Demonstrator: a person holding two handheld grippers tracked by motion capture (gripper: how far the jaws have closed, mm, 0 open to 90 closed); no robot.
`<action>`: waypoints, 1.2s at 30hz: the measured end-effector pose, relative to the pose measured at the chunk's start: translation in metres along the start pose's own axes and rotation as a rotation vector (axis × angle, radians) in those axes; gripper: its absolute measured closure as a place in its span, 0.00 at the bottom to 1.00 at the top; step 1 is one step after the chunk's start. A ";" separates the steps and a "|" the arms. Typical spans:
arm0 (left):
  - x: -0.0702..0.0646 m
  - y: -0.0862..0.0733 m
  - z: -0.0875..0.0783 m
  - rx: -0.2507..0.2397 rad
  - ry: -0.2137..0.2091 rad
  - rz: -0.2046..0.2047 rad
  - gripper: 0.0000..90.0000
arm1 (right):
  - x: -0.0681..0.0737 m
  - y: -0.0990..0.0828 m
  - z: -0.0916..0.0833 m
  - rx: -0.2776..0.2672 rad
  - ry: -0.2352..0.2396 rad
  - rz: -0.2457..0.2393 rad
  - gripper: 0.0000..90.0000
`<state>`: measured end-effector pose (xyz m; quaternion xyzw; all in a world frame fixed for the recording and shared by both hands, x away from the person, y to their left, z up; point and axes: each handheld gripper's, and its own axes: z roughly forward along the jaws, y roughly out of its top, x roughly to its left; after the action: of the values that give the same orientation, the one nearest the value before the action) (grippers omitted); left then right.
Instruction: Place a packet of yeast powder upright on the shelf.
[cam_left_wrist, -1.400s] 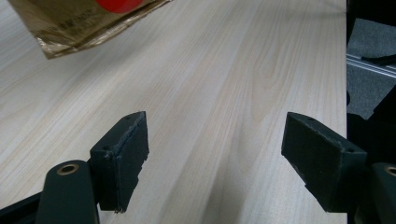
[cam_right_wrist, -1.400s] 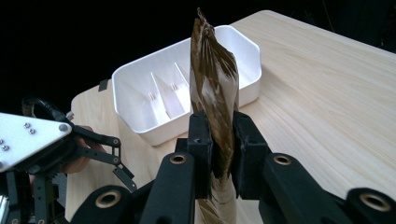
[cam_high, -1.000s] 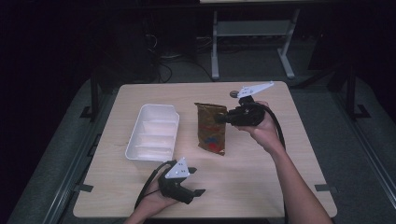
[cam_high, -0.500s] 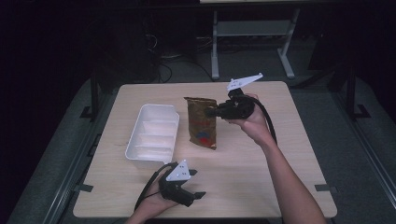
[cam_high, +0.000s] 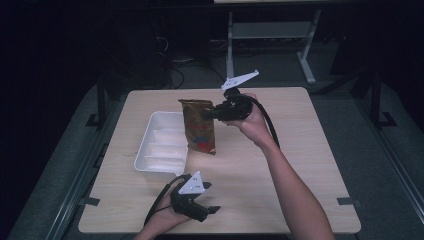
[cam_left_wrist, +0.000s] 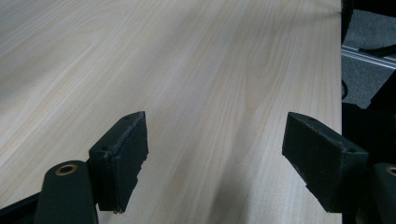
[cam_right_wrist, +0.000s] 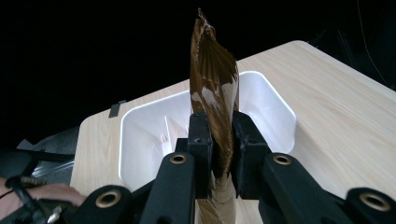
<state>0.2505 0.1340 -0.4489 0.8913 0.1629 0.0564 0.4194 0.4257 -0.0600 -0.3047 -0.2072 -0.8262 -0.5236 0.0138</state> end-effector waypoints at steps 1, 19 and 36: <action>0.000 0.000 0.000 0.000 0.001 0.000 0.25 | 0.000 0.002 0.002 0.002 0.002 0.001 0.88; 0.005 -0.002 -0.003 -0.004 0.013 -0.013 0.25 | -0.005 0.028 0.027 -0.007 0.015 -0.006 0.88; 0.007 -0.003 -0.005 -0.007 0.017 -0.013 0.25 | -0.015 0.047 0.059 0.009 0.018 -0.005 0.89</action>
<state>0.2554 0.1423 -0.4482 0.8883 0.1722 0.0619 0.4213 0.4678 0.0034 -0.2944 -0.2006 -0.8289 -0.5219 0.0208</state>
